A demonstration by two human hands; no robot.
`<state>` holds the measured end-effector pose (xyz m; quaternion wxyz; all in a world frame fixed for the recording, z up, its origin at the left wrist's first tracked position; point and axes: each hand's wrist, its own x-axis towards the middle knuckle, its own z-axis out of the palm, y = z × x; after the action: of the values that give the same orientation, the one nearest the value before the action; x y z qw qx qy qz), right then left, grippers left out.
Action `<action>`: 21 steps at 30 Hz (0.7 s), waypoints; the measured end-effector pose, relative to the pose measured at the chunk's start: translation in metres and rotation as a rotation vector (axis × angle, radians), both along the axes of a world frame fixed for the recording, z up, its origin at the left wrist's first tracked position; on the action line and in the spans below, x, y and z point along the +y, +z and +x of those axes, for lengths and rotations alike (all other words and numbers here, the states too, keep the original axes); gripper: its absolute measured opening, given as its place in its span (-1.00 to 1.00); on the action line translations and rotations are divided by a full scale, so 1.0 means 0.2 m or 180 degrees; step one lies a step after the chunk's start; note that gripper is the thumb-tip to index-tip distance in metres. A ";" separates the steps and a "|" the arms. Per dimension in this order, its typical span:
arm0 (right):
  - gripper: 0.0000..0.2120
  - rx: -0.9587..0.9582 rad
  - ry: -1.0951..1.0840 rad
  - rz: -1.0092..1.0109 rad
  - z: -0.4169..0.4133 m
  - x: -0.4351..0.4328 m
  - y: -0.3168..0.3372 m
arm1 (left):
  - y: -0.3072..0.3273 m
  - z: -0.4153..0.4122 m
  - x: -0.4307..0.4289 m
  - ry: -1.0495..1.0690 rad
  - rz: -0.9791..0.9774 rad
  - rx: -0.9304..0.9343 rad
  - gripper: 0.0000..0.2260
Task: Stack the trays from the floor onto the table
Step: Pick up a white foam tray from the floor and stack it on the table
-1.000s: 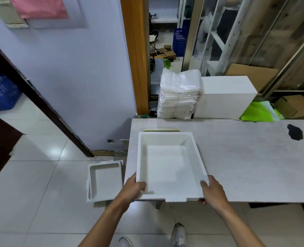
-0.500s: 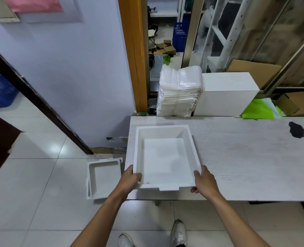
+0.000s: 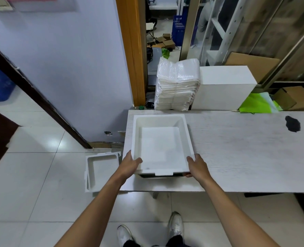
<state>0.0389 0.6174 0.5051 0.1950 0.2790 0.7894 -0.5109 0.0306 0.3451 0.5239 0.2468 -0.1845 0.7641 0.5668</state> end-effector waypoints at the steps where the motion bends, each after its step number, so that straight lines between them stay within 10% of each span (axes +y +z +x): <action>1: -0.58 -0.0019 0.0000 -0.0038 0.00 0.01 -0.01 | 0.00 0.00 -0.01 -0.0031 -0.0042 -0.0018 -0.61; 16: -0.76 0.0118 -0.0001 -0.0132 -0.01 0.06 0.02 | -0.06 0.06 -0.04 0.0148 -0.0149 -0.0058 -0.71; 21: -0.71 0.0065 -0.0018 -0.0029 0.00 0.07 0.00 | -0.11 0.10 -0.06 0.0159 -0.0049 -0.0150 -0.46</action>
<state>0.0395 0.6320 0.5051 0.1867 0.2751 0.7882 -0.5179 0.0502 0.3326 0.5014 0.2492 -0.2187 0.7575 0.5624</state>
